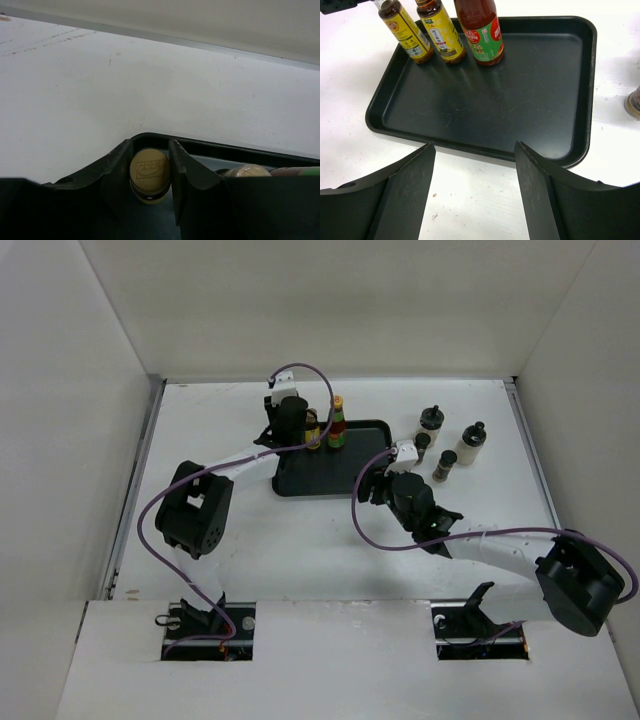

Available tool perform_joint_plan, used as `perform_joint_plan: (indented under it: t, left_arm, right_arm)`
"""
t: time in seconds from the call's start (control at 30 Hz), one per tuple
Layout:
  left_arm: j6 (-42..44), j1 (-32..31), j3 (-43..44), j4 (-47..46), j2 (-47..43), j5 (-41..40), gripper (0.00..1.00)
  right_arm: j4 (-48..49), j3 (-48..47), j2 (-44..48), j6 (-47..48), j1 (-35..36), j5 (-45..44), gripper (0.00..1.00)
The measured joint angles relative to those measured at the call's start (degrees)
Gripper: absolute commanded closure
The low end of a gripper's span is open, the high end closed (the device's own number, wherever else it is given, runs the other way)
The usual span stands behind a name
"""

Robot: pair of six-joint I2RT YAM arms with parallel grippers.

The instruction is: Organize the condiment bottles

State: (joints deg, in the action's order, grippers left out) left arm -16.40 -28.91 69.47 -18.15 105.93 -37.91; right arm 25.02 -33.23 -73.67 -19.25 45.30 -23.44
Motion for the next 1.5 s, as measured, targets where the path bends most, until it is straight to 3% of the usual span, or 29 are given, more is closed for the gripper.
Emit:
perform_joint_plan:
  t: [0.13, 0.27, 0.47, 0.57, 0.77, 0.87, 1.0, 1.17, 1.3, 1.4, 1.5]
  left_arm:
    - [0.6, 0.0, -0.4, -2.8, 0.1, -0.8, 0.56]
    - [1.0, 0.0, -1.2, -5.3, 0.0, -1.1, 0.29]
    - [1.0, -0.1, -4.3, -6.0, -2.0, -1.7, 0.00]
    - [0.8, -0.5, -6.3, -5.9, -6.2, -2.5, 0.00]
    - [0.2, -2.0, -13.9, -7.6, -25.0, -5.0, 0.00]
    - [-0.9, -4.4, -20.5, -10.4, -37.2, -7.8, 0.00]
    - [-4.3, -7.8, -32.6, -13.1, -50.3, -10.8, 0.00]
    - [-10.6, -10.6, -47.6, -9.0, -59.9, -12.0, 0.00]
    - [-15.1, -11.9, -56.7, -3.1, -70.1, -11.6, 0.00]
    - [-17.9, -11.9, -60.7, -0.6, -77.0, -11.0, 0.00]
    - [-19.3, -11.2, -62.3, -0.5, -79.2, -10.2, 0.00]
  right_arm:
    - [0.0, 0.0, 0.0, 0.0, 0.0, 0.0, 0.29]
    - [0.0, 0.0, 0.0, 0.0, 0.0, 0.0, 0.29]
    - [0.0, 0.0, 0.0, 0.0, 0.0, 0.0, 0.29]
    - [0.0, 0.0, 0.0, 0.0, 0.0, 0.0, 0.35]
    - [0.0, 0.0, 0.0, 0.5, 0.0, -0.1, 0.73]
    - [-0.1, 0.0, 0.0, 0.4, -0.1, -0.1, 0.76]
    - [-0.9, 0.0, 1.3, 0.2, -1.6, -0.7, 0.67]
    - [-5.1, -0.1, 7.1, -1.0, -7.3, -4.7, 0.30]
    - [-11.4, -1.5, 11.0, -1.7, -15.0, -8.3, 0.10]
    - [-16.6, -3.4, 12.3, -2.2, -22.7, -9.3, 0.02]
    - [-20.8, -5.9, 10.9, -2.4, -29.7, -8.6, 0.02]
